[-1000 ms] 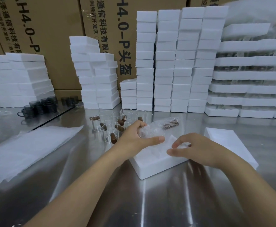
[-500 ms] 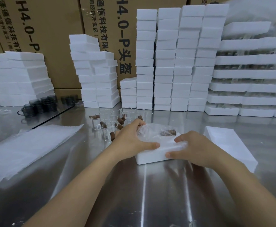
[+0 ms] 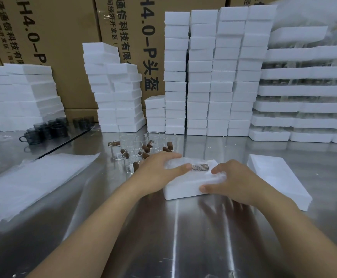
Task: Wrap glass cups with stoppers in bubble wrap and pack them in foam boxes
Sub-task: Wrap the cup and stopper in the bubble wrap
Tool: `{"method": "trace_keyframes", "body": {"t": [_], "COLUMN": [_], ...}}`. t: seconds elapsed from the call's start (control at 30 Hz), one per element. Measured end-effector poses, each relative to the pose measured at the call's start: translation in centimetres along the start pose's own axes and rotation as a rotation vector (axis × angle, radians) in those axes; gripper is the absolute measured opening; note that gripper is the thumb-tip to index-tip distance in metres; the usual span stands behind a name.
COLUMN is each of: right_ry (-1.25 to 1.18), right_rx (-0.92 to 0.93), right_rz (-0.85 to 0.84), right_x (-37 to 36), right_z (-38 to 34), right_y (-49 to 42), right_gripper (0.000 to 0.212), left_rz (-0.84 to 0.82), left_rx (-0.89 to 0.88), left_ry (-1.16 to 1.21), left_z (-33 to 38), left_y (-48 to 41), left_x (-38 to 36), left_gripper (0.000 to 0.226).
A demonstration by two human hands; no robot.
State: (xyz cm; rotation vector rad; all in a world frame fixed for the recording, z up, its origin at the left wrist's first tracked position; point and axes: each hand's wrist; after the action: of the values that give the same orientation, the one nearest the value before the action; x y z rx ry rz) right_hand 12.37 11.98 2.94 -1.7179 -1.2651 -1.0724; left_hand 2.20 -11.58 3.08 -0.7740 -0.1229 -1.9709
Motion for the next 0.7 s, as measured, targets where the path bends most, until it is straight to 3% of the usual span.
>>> {"method": "trace_keyframes", "body": {"t": [0.33, 0.43, 0.5, 0.57, 0.7], "right_ry": [0.028, 0.007, -0.022, -0.021, -0.042], "right_rx": [0.0, 0.002, 0.002, 0.007, -0.012], "right_rz": [0.013, 0.018, 0.063, 0.077, 0.054], "right_x": [-0.2, 0.4, 0.6, 0.7, 0.4], "right_z": [-0.4, -0.3, -0.3, -0.2, -0.1], "right_y": [0.3, 0.4, 0.4, 0.4, 0.4], "right_gripper": [0.082, 0.086, 0.072, 0.062, 0.065], "left_rz": [0.017, 0.029, 0.019, -0.007, -0.001], "left_rx": [-0.014, -0.006, -0.003, -0.014, -0.028], "left_ry": [-0.038, 0.103, 0.116, 0.055, -0.002], "left_z": [-0.4, -0.3, -0.4, -0.5, -0.8], "left_y": [0.0, -0.2, -0.2, -0.1, -0.3], "left_x": [-0.5, 0.0, 0.1, -0.1, 0.2], "left_gripper": [0.088, 0.069, 0.061, 0.067, 0.077]}}
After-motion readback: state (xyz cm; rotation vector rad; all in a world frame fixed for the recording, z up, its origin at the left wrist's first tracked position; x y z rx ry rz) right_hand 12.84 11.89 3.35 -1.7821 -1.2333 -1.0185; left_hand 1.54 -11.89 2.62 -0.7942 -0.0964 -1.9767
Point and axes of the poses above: each hand's wrist, its own y-axis away from the middle knuckle, its own x-axis out of the back of the hand, z = x × y, and after that the axes turned 9 degrees about y, right-handed
